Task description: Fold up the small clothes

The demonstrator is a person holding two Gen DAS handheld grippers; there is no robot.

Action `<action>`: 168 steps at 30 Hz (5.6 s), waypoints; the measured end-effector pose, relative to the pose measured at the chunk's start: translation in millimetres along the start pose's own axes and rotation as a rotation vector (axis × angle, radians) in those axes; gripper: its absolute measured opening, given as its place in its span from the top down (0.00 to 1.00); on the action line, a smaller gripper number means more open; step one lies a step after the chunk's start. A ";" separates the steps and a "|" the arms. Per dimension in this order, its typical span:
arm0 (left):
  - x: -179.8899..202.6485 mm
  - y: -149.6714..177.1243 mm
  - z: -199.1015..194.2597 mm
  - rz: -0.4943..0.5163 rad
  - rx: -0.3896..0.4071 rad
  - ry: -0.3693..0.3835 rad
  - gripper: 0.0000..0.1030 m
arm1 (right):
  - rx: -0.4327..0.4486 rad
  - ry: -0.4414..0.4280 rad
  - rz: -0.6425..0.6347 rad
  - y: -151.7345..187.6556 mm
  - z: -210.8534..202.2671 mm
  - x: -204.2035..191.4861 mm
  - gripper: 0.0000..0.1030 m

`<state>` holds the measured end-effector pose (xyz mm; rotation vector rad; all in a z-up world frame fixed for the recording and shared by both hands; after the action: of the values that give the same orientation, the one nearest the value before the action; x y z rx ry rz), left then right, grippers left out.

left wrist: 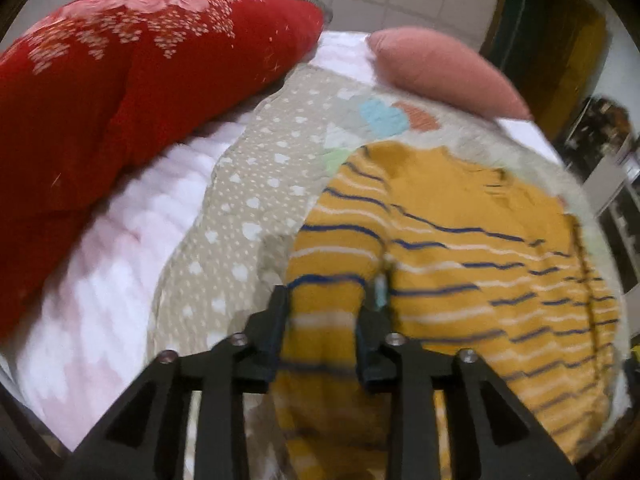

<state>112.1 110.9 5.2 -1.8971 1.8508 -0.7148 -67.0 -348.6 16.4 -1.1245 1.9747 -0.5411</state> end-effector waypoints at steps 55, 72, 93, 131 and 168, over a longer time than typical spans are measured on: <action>21.9 152.1 -97.3 0.003 0.049 0.006 0.72 | -0.372 -0.282 -0.148 96.3 -3.6 -65.8 0.85; 30.8 145.2 -104.8 -0.024 0.085 0.040 0.42 | -0.100 0.274 -0.476 19.9 -10.1 33.9 0.34; 51.8 134.6 -108.1 -0.041 0.073 0.123 0.35 | 0.056 0.191 0.271 -96.2 -37.8 170.4 0.70; 72.7 138.9 -97.2 -0.006 0.048 0.155 0.30 | -0.005 0.256 0.039 -99.0 19.2 126.0 0.32; 77.1 140.8 -83.5 -0.006 0.013 0.141 0.24 | -0.030 -0.033 0.508 -93.1 55.6 169.3 0.32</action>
<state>-50.8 33.2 -7.1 -1.8888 1.9198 -0.8813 -24.9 -540.7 -25.2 -0.6021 2.1386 -0.2215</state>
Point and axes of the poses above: each gripper's, at about its wrist camera, not at the fingertips, and z roughly the way its jaws point, x to its right, y to its underside, the point moved 5 cm from there along z, roughly the way its jaws point, and after that the axes turned 5 degrees about z, right-handed, at the moved point
